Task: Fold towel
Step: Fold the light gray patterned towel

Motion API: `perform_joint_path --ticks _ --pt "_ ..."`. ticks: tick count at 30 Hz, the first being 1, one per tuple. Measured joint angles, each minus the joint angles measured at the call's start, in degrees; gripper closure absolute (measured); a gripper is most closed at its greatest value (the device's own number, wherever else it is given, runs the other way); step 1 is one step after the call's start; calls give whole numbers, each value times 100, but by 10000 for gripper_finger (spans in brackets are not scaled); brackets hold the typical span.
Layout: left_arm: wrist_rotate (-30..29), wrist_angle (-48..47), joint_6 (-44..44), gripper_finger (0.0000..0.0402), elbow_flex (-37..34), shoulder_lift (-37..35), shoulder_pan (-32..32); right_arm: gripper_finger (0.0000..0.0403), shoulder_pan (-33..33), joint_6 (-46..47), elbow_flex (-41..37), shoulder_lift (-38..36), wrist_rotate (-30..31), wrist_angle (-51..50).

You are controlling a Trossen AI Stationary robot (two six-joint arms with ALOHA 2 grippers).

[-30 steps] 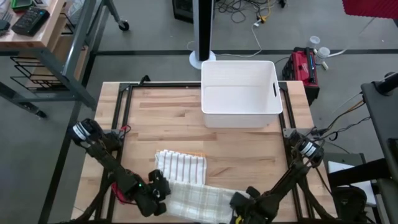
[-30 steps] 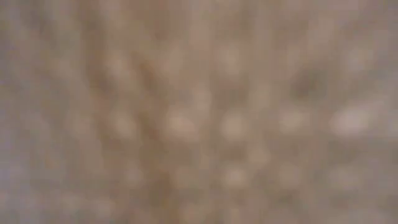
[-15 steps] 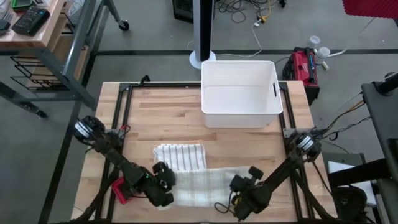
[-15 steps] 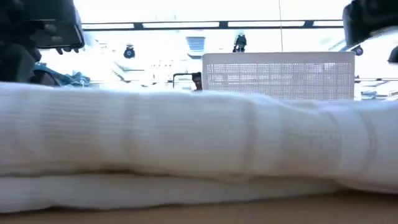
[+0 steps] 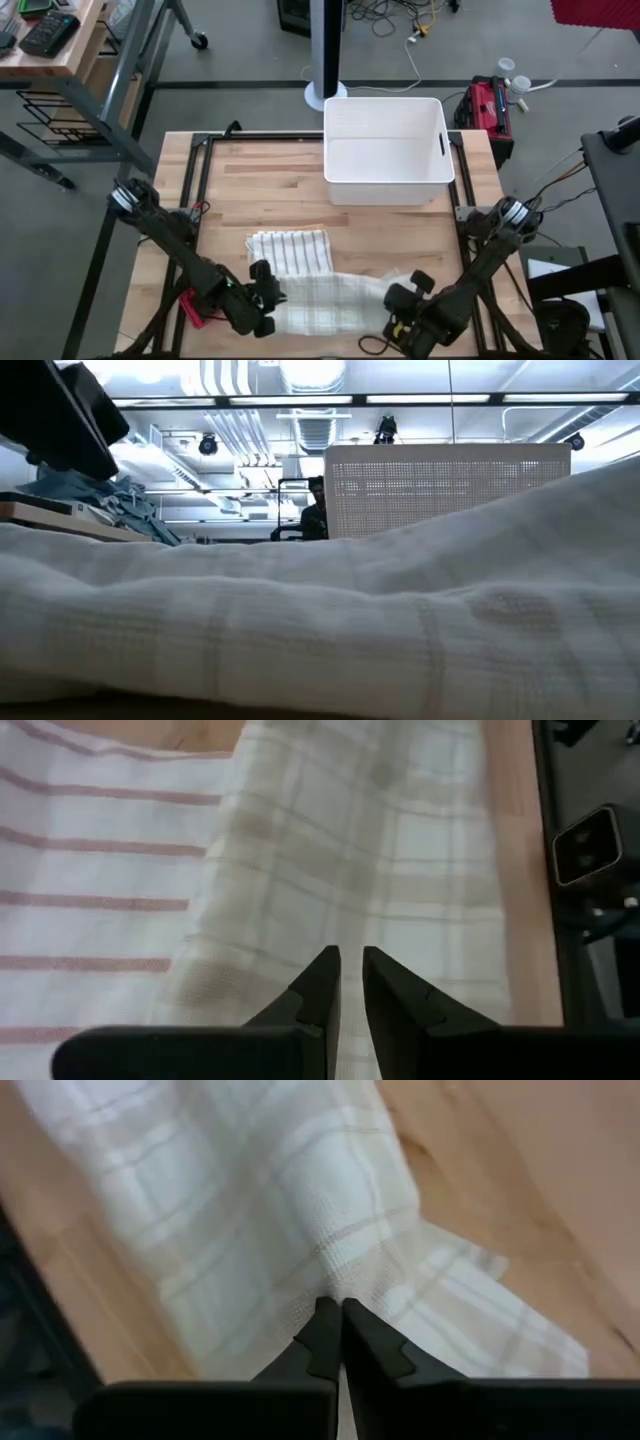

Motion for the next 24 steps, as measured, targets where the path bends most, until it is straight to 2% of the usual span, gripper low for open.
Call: perform_joint_path --ticks 7,11,17,24 --pt "3 16 16 365 -9 489 47 400 2 513 -2 111 218 -656" --pt "7 -122 -176 365 -22 765 147 396 0 892 -2 115 -44 -824" --pt "54 -213 -296 365 -22 764 250 341 62 1448 -2 72 -805 -1312" --pt "-255 -219 -96 365 89 534 52 275 333 1908 0 -113 -844 -1479"
